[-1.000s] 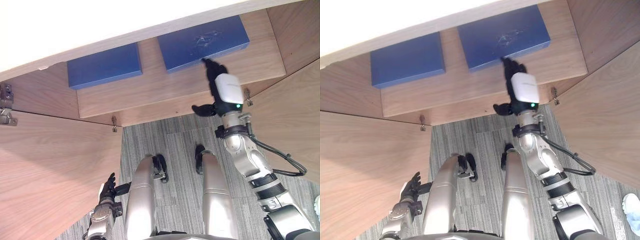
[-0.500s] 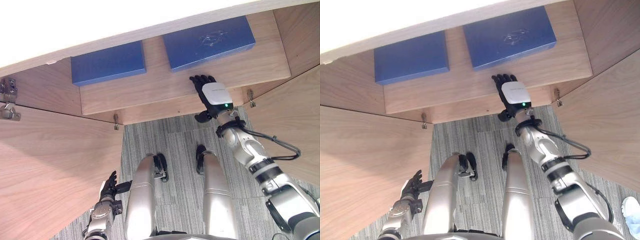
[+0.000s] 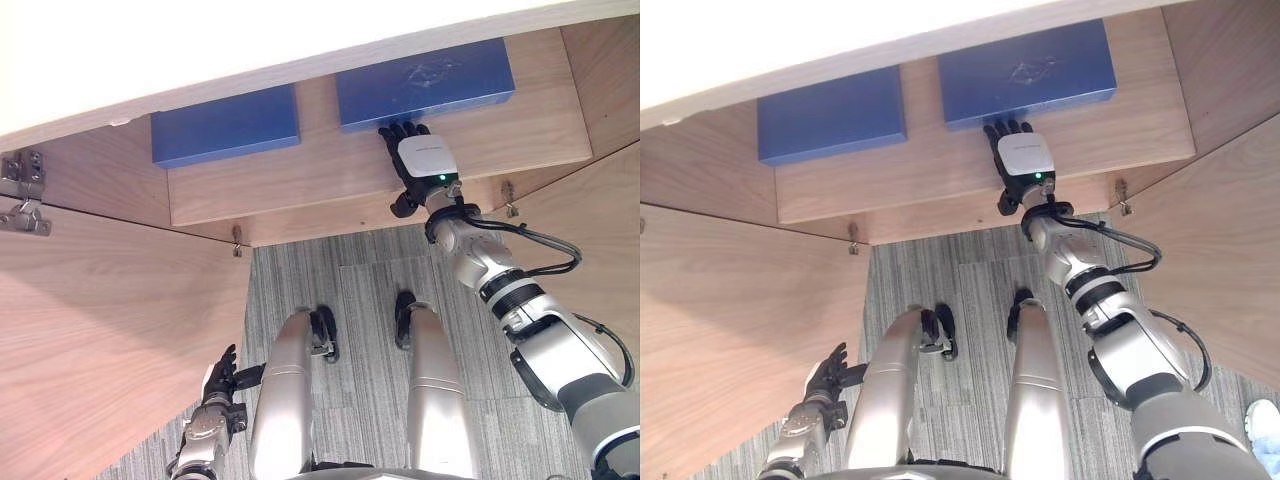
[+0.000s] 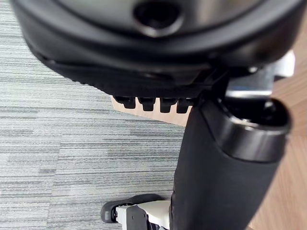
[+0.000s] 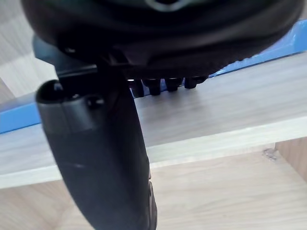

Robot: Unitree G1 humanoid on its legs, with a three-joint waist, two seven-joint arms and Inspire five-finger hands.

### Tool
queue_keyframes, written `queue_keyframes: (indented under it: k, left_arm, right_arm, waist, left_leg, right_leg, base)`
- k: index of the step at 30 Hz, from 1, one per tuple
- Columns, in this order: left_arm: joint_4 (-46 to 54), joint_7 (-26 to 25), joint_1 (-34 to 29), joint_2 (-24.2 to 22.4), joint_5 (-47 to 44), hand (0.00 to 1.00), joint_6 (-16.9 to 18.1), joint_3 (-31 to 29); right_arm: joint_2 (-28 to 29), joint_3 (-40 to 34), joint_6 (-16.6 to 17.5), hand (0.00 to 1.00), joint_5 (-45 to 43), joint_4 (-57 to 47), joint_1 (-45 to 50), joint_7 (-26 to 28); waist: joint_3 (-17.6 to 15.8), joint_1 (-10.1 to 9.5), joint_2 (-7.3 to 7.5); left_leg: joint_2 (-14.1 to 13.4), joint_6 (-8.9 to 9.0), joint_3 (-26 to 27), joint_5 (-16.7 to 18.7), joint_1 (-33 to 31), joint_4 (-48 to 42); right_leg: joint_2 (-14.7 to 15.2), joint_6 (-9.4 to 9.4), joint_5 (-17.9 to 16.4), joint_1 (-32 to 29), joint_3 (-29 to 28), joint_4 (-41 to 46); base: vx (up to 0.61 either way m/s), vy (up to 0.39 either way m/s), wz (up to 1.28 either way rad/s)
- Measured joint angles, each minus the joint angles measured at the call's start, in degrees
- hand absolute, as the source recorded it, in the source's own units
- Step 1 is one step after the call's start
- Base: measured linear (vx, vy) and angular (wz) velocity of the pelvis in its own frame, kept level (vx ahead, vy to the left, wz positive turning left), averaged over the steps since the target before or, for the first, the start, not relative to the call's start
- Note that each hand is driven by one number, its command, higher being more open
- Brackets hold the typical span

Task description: Walk over to the cabinet, pick up the folder, carry it to the office cabinet, place the folder inside the office cabinet, then close the office cabinet door

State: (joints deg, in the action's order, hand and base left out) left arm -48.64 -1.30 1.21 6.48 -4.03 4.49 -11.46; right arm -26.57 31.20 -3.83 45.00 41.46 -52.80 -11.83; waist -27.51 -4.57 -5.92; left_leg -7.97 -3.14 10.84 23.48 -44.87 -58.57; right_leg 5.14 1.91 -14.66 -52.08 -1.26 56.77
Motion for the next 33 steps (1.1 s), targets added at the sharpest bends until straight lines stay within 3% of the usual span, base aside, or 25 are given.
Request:
queue_keyframes:
  k: [6, 12, 20, 24, 28, 33]
  left_arm:
    - [-0.03, -0.12, -0.2, -0.28, 0.0, 1.0, -0.02, 0.11]
    - [-0.08, -0.91, -0.31, -1.25, -0.5, 1.0, -0.03, 1.11]
    - [-2.4, -1.01, -0.25, -1.5, -0.45, 1.0, -0.34, 1.77]
    - [-2.99, -1.03, -0.29, -1.54, -0.41, 1.0, -0.88, 2.22]
    - [-3.32, -0.93, -2.37, -0.41, -0.32, 1.0, -1.22, 3.03]
    - [-3.3, -0.51, -5.19, 0.49, 0.39, 1.0, -1.3, 3.91]
  right_arm:
    - [1.21, 1.45, -0.49, 1.0, -0.24, 3.3, -2.52, 0.71]
    - [1.48, 1.5, -0.49, 1.0, -0.29, 4.43, -2.95, 1.66]
    - [1.47, 2.15, 0.5, 1.0, 0.71, 4.48, 1.28, 2.04]
    - [1.85, 2.83, 0.94, 1.0, 2.5, 5.18, 4.53, 2.35]
    - [4.18, 4.94, 1.72, 1.0, 2.78, 8.05, 11.19, 5.26]
    - [6.88, 4.72, 2.16, 1.0, 2.71, 9.51, 18.31, 8.82]
  waist:
    - [0.34, 0.0, -0.39]
    - [1.25, -0.12, -1.82]
    - [2.62, -0.64, -1.83]
    - [3.32, -0.85, -1.32]
    - [5.42, -1.0, 0.97]
    - [8.78, -1.1, 2.23]
  left_leg:
    - [0.0, 0.68, -0.55, -1.27, 0.14, 1.27]
    - [-0.1, 1.7, -1.84, -2.49, -0.14, 2.29]
    - [-0.59, 2.31, -2.18, -3.02, 2.33, 4.46]
    - [-0.69, 2.43, -1.91, -3.64, 5.71, 7.44]
    - [-0.27, 3.28, -1.02, -5.93, 15.95, 16.66]
    - [0.16, 4.27, -0.55, -8.15, 24.83, 25.39]
  right_leg:
    - [0.16, -0.68, 0.42, 0.17, 0.98, -0.73]
    - [0.12, -1.44, 0.61, 0.29, 2.38, -1.22]
    - [-0.48, -1.96, 1.12, 3.12, 3.07, -3.54]
    - [-0.87, -1.87, 1.96, 6.64, 3.16, -6.81]
    - [-1.18, -1.81, 3.57, 16.73, 3.77, -15.29]
    - [-1.53, -1.8, 4.8, 25.4, 4.57, -22.85]
  base:
    - [-0.01, -0.005, 0.04]
    - [0.0, -0.012, 0.07]
    - [0.03, 0.028, 0.0]
    - [0.06, 0.049, -0.04]
    - [0.11, 0.033, 0.0]
    - [0.13, 0.011, 0.03]
